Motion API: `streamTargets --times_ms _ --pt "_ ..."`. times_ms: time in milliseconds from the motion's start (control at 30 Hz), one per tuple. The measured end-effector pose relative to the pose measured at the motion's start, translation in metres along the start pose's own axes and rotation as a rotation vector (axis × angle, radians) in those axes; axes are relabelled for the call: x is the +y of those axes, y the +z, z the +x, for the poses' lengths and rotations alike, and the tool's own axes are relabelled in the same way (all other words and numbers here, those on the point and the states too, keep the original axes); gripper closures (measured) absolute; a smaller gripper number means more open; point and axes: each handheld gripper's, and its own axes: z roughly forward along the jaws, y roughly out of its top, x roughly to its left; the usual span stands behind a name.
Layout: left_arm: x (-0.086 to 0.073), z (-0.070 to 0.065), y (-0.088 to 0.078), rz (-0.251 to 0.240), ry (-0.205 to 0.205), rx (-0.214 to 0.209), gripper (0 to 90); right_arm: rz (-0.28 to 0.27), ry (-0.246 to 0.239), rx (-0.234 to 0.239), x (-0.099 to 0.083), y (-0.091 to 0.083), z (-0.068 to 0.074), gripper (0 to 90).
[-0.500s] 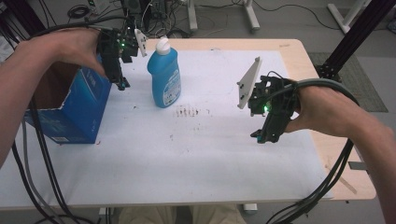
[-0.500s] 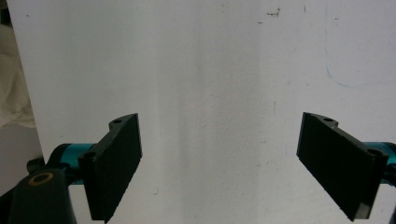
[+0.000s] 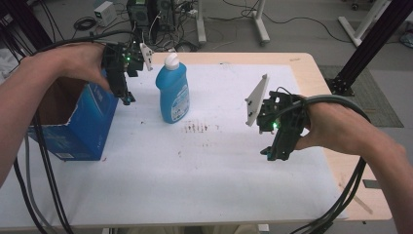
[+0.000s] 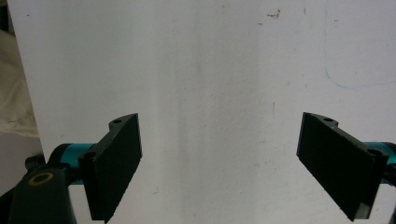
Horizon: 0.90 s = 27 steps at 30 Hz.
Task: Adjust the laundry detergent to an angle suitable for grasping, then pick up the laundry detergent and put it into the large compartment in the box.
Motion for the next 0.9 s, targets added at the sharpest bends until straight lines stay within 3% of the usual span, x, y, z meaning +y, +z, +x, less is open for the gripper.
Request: streamTargets --times_ms 667,900 --pt "0.003 -0.003 -0.003 0.003 0.002 0.000 17.4 -0.001 -0.016 -0.006 0.000 -0.001 0.003 13.2" --pt "0.006 -0.005 -0.011 -0.026 -0.035 -0.008 17.4 -0.004 -0.012 -0.009 -0.002 -0.004 0.005 13.2"
